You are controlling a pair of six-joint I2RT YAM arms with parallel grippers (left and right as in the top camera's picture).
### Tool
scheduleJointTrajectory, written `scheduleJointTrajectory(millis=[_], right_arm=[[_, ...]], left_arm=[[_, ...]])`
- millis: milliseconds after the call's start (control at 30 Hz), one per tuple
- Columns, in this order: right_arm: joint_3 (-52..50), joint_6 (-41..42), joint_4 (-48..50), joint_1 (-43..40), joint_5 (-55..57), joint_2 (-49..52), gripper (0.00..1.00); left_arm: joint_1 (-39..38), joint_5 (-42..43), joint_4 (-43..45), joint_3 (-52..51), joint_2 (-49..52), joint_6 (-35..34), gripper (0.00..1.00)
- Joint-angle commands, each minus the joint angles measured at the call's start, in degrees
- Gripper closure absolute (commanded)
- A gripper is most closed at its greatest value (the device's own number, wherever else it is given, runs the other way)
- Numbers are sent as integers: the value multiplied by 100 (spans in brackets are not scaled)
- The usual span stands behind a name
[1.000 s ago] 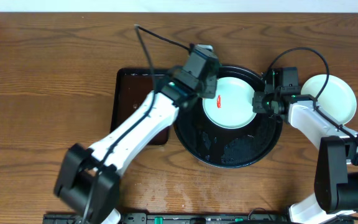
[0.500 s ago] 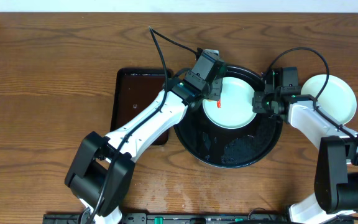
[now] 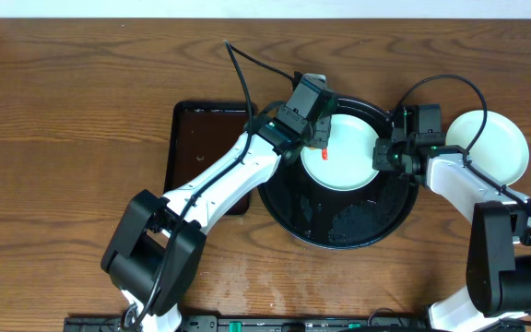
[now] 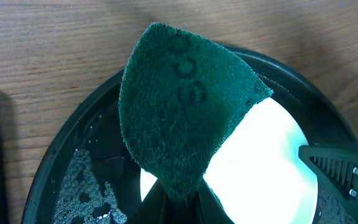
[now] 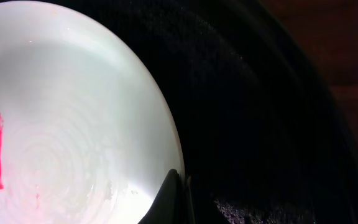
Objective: Clean dirty plates on tray and stack at the side
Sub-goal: 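Move sponge with left gripper onto red-marked plate, then scrub red mark with sponge in left gripper while right holds rim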
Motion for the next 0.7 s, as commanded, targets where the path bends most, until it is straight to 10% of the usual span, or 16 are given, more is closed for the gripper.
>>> scheduleJointTrajectory(millis=[0,667], right_arm=[[-59,61,7,35,15,2,99],[-59,61,22,35,15,2,99]], left_arm=[[-11,-31,168,72,22,-50,92],[-22,-28,1622,72,1106,-50,92]])
